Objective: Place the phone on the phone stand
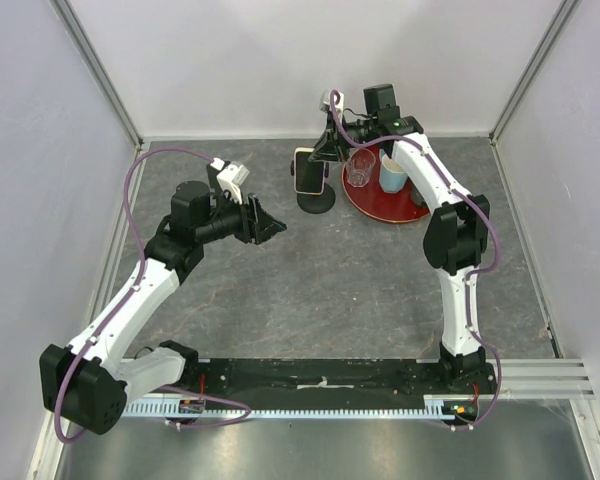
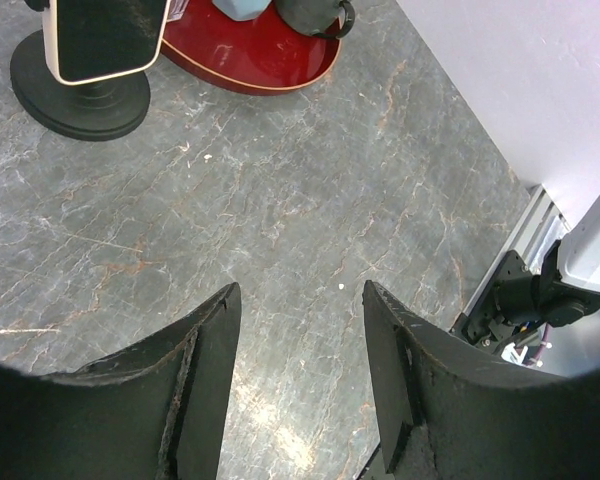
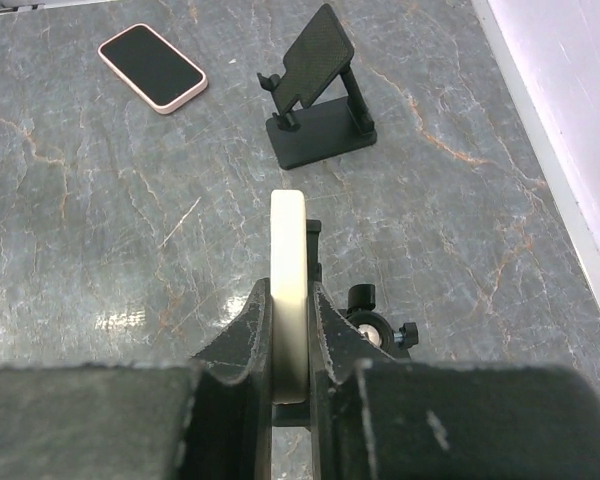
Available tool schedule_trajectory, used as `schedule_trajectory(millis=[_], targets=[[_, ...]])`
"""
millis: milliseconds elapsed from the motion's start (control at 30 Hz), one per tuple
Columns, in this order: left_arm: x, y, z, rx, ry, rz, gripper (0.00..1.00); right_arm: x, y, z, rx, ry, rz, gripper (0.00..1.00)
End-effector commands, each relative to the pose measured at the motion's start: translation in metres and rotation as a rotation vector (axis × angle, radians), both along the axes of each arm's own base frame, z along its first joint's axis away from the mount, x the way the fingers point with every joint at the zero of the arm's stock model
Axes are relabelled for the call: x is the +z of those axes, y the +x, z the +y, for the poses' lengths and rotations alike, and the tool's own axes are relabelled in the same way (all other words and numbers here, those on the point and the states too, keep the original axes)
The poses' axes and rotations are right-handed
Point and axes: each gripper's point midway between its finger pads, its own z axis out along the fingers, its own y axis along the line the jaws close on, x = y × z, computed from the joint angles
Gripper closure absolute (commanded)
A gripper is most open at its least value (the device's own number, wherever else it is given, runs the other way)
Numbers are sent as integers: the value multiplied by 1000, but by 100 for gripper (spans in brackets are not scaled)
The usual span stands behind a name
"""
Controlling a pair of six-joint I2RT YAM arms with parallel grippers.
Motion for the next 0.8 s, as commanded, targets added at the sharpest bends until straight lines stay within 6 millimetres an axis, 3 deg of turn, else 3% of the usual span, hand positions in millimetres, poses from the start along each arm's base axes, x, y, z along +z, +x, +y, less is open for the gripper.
schedule_trajectory(millis=[0, 233, 333, 467, 533, 567, 600, 633, 667, 700, 767], targets=[[10, 1, -3, -15, -36, -25, 41, -7, -10, 5, 81, -6, -12, 100], [11, 1, -2, -12, -36, -28, 41, -19, -5, 0, 62, -61, -11, 100], [10, 1, -2, -13, -36, -26, 41, -19, -4, -3, 47, -81, -17, 92], [10, 1, -2, -12, -35, -26, 41, -14, 0, -3, 2, -88, 10, 48], [9, 2, -1, -8, -33, -26, 41, -6, -1, -4, -25, -84, 25, 42], [9, 2, -1, -5, -32, -27, 41, -8, 3, -2, -49, -83, 13, 35], [9, 3, 0, -2, -31, -26, 41, 9, 2, -3, -72, -67, -14, 29], [10, 4, 1, 1, -31, -28, 41, 14, 0, -2, -99, -52, 4, 24], [11, 4, 1, 2, -32, -31, 41, 7, 4, -1, -131, -53, -8, 13], [10, 5, 3, 8, -30, -30, 41, 24, 0, -3, -148, -37, -37, 7], [10, 6, 5, 17, -25, -33, 41, 28, -3, -4, -175, -30, -11, 2]])
